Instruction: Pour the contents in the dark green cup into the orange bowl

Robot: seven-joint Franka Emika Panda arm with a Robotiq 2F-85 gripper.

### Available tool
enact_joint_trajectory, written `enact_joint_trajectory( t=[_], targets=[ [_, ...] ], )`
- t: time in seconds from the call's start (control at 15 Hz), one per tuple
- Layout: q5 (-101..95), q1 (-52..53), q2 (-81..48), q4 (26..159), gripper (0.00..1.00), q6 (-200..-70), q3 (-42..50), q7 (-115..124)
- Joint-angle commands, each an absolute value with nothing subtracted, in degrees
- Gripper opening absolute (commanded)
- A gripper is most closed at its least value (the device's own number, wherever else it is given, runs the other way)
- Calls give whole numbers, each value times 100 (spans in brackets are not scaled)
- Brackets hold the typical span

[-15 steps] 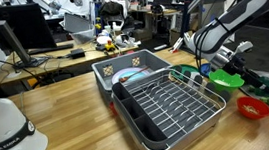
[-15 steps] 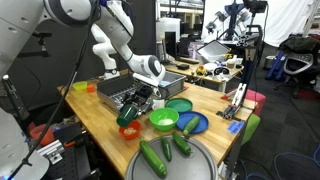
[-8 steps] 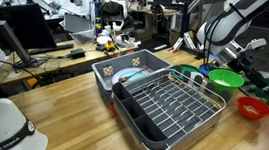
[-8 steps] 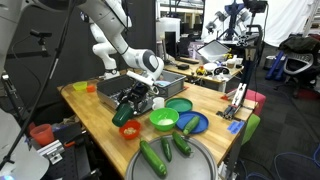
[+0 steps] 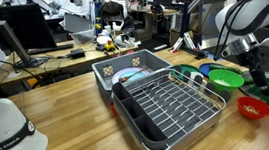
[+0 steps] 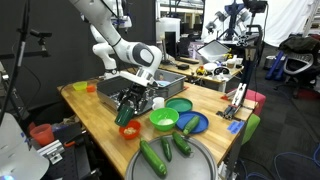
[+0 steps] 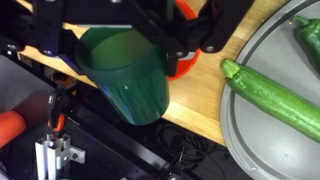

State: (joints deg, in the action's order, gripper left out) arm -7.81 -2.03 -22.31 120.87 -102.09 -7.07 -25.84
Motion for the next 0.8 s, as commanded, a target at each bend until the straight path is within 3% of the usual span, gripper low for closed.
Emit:
enact_joint_trajectory(
  t=[0.0,0.47,0.73],
  targets=[
    [-332,-375,-1456,12942,53,-11307,-621,-2780],
    [316,-317,-538,13779,53,-13314,-477,-3478],
    [727,-185,-643,13932,53,-14788,-573,-4183]
  ],
)
